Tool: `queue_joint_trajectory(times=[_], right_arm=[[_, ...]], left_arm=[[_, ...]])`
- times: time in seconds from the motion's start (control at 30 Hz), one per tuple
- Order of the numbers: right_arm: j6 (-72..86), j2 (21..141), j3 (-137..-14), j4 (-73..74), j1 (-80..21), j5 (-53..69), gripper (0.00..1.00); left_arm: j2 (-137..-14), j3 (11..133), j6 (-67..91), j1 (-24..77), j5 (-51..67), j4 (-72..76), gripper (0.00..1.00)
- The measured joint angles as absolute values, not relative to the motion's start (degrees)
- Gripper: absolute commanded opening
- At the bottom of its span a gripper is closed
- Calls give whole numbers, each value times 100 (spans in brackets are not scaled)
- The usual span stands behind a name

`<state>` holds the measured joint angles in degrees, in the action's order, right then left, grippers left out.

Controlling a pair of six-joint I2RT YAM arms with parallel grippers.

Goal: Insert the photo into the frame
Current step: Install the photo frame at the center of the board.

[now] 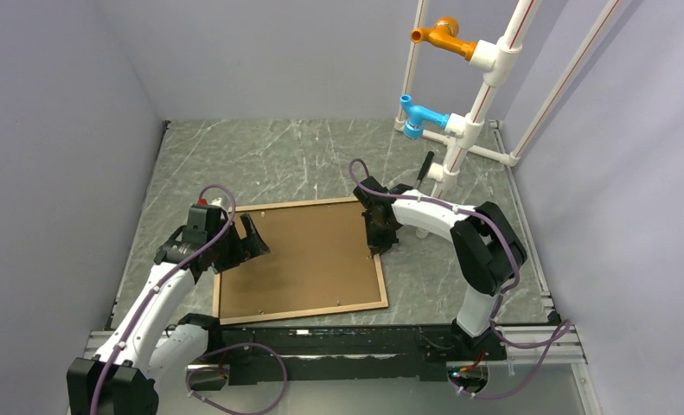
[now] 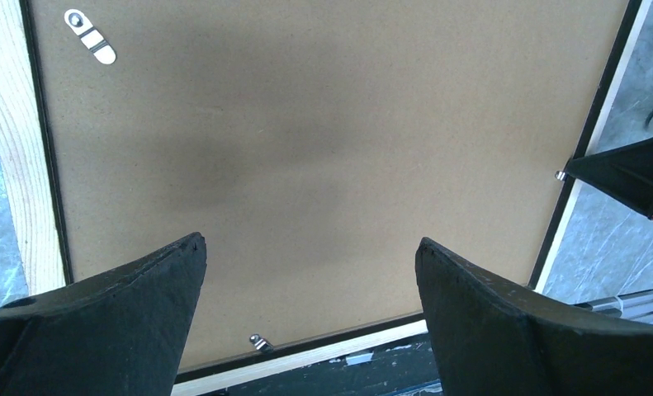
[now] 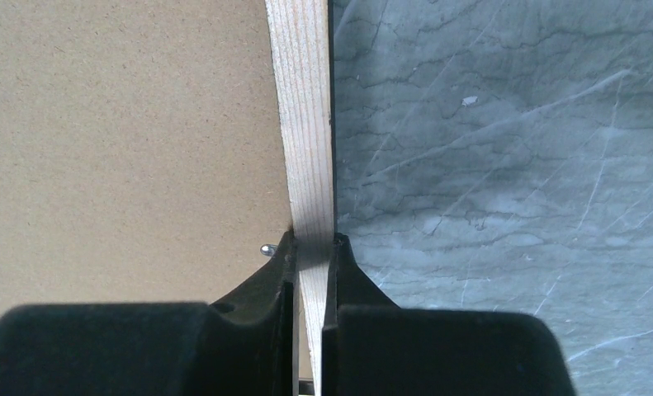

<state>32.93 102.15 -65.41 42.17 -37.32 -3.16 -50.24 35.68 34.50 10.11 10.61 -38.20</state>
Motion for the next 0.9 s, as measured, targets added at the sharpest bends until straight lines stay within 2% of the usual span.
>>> queue_joint_trajectory(times=[0.3, 0.7, 0.83, 0.9], right_arm=[[3297, 10178, -6510, 4198, -3732, -375, 0], [3404, 9835, -6110, 4082, -3715, -626, 0], [3402, 9835, -6112, 4097, -3715, -663, 11], [3402, 9835, -6112, 4095, -3715, -661, 25]], left_arm=[[-5142, 3588, 3415, 1011, 755, -3929, 99], [-6407, 4672, 3341, 681, -478, -4504, 99], [-6969, 4718, 3332, 209, -543, -4418, 99], [-7223, 4718, 3301, 60, -519, -4331, 98]])
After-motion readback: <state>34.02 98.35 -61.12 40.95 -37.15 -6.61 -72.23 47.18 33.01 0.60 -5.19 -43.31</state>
